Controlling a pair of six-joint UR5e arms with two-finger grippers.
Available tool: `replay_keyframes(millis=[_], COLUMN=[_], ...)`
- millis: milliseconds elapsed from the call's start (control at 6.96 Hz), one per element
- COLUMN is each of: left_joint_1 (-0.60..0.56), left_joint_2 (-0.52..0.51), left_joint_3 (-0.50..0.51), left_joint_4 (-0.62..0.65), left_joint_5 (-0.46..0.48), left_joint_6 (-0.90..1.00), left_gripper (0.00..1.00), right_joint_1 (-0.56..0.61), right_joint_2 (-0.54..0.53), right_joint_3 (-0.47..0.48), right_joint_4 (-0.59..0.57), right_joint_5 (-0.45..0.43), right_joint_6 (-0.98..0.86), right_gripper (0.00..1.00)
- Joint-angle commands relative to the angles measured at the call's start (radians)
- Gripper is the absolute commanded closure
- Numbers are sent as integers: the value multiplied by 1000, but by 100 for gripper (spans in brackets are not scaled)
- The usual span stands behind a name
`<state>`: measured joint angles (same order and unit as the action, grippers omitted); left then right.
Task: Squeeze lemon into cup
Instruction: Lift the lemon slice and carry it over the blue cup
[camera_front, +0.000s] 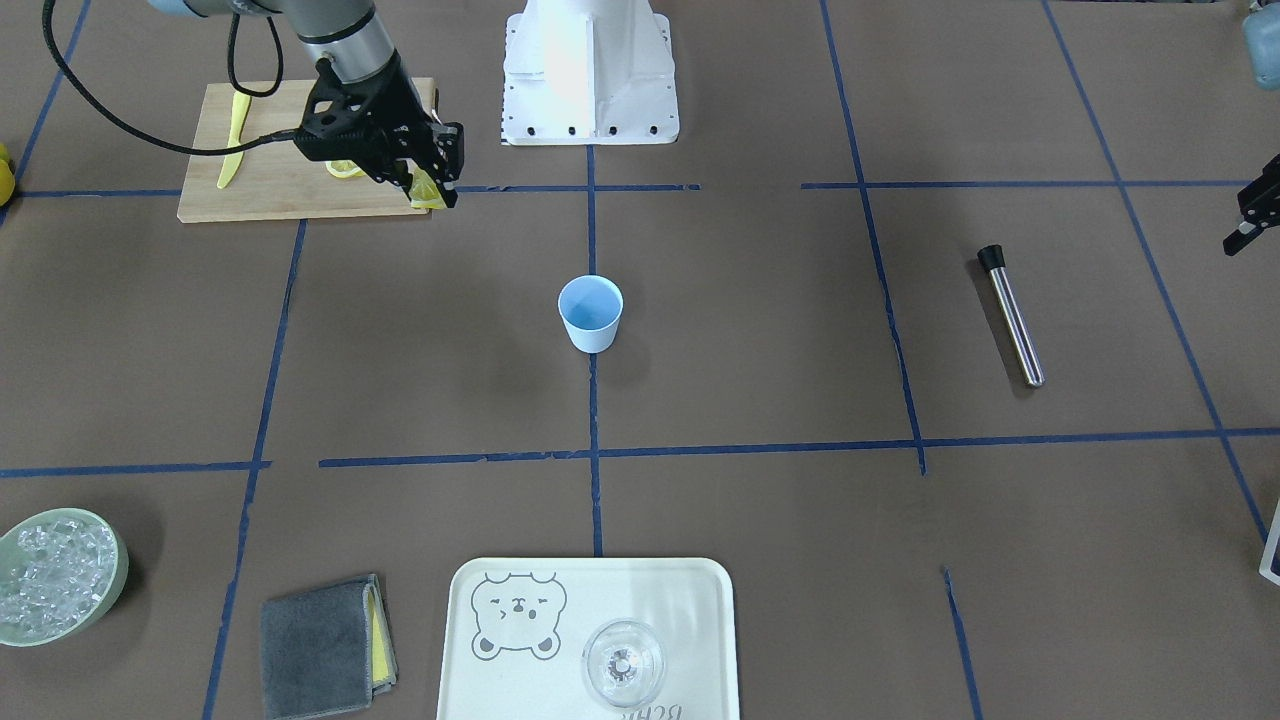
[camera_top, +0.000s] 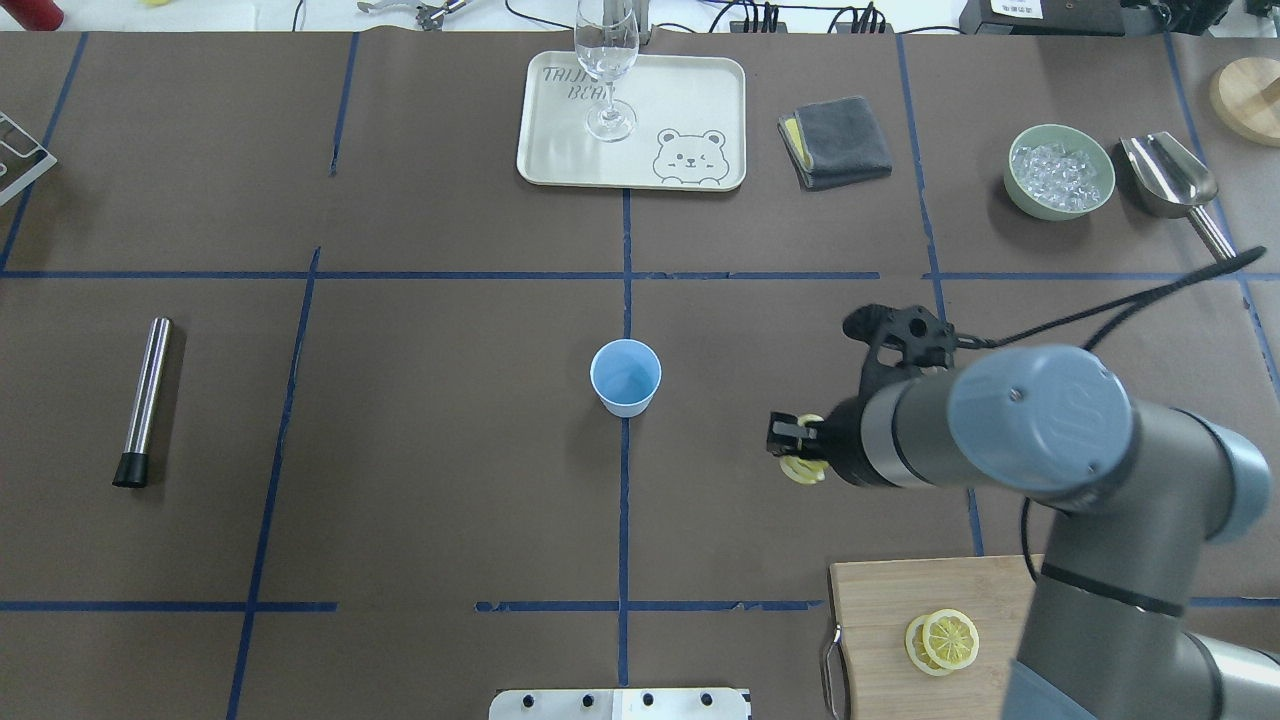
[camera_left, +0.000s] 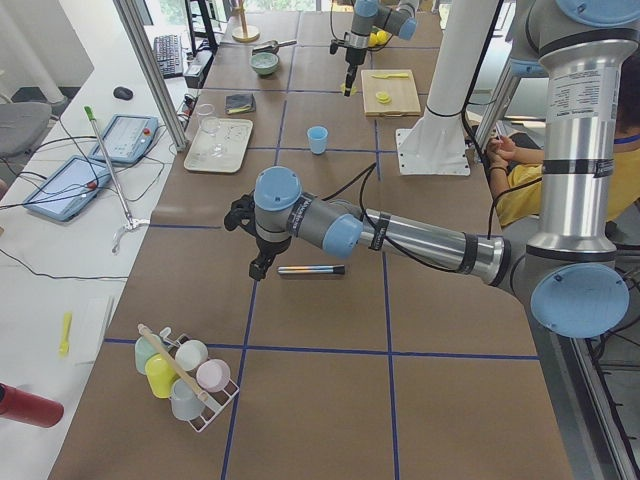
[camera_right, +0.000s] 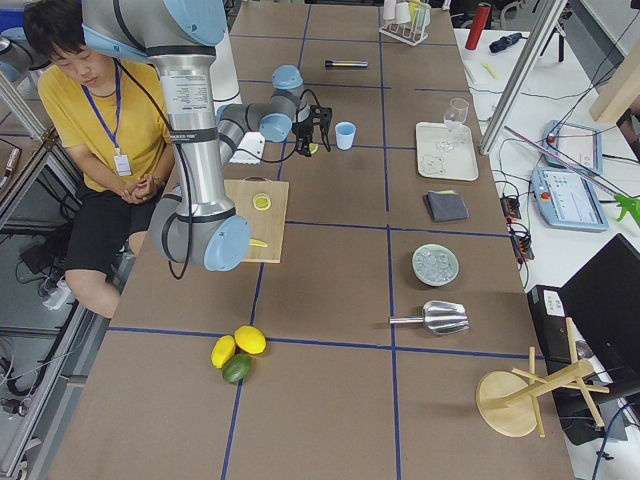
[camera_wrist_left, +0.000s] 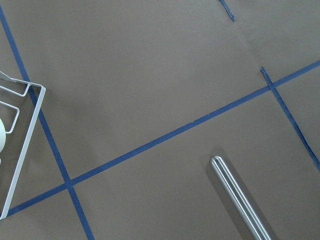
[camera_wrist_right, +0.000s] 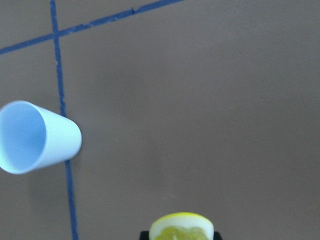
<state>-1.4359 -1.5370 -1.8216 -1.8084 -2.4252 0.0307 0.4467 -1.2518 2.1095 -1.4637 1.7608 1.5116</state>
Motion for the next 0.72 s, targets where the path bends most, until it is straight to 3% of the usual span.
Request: replay_keyframes(millis=[0,287,574], left_joint_1=[0,0,0], left_joint_2=[0,0,0], left_joint_3=[2,-1,2], left_joint_4=[0,0,-3], left_joint_5=[0,0,0], left_joint_6=[0,0,0], left_gripper=[0,0,0], right_joint_1=[64,64,64], right_joint_2=[269,456,471], right_joint_3=[-209,-417,-459], right_joint_4=[-70,-67,-57], right_joint_5=[39,40,40], right_joint_6=[51,87,85], right_gripper=[53,51,51])
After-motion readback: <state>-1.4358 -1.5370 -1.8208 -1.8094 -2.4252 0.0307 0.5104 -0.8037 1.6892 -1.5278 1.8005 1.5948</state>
